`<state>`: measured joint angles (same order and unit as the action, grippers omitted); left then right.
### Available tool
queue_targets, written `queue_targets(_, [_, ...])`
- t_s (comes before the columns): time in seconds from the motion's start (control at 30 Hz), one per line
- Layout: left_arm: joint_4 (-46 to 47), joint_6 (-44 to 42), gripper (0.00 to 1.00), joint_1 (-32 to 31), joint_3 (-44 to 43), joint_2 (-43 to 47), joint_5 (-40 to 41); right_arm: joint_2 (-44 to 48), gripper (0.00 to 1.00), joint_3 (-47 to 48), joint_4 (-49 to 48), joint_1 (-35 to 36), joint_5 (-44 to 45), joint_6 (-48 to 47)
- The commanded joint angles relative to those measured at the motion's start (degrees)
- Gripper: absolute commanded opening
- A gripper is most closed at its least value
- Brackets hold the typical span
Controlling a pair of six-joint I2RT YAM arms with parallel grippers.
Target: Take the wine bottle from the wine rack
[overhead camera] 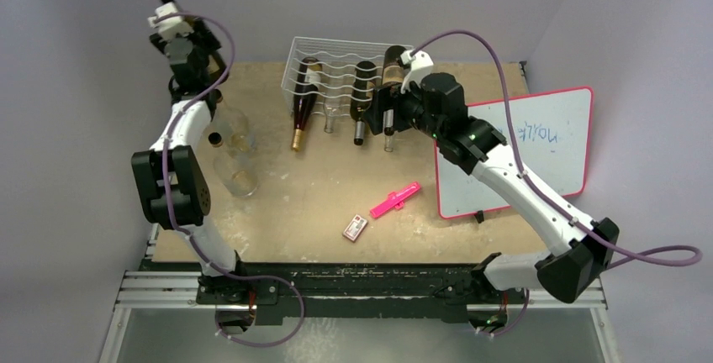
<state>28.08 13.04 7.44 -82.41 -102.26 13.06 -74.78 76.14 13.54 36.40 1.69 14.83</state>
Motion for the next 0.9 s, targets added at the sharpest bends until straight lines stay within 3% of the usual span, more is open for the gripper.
queue_targets(0.0, [23.62, 3.22, 0.00, 6.55, 6.95, 2.67, -2.72, -4.83, 1.00, 7.86, 2.36, -0.30, 3.11, 0.14])
queue_targets(0.17, [34.71, 2.33, 0.00, 8.78, 18.12, 1.36, -5.37, -15.10, 0.99, 17.74, 11.69, -3.46, 6.72, 2.13])
queue_targets(0.33, [42.61, 3.29, 0.00, 10.91, 22.78, -2.38, -7.32, -23.16, 0.95, 25.25, 18.50, -3.80, 8.33, 2.31])
queue_targets(0.47, [50.84, 4.34, 0.00, 11.45, 26.01, -5.14, -9.65, -25.31, 0.94, 26.01, 18.92, -3.88, 7.81, 2.86])
queue_targets(0.63, [53.76, 3.17, 0.02, 11.37, 29.36, -6.98, -11.72, -26.52, 0.93, 24.40, 19.06, -3.80, 8.76, 4.28])
queue_targets(0.7, [54.33, 2.60, 0.14, 11.37, 31.02, -7.03, -11.13, -26.96, 0.93, 23.39, 18.27, -3.87, 9.99, 5.17])
queue_targets(0.77, [53.85, 1.49, 0.37, 11.17, 31.97, -6.70, -11.49, -28.33, 0.93, 23.26, 17.89, -3.81, 11.33, 6.92])
queue_targets(0.87, [51.30, -0.38, 0.46, 10.18, 32.44, -5.37, -10.02, -29.93, 0.92, 23.47, 18.53, -3.86, 15.86, 9.50])
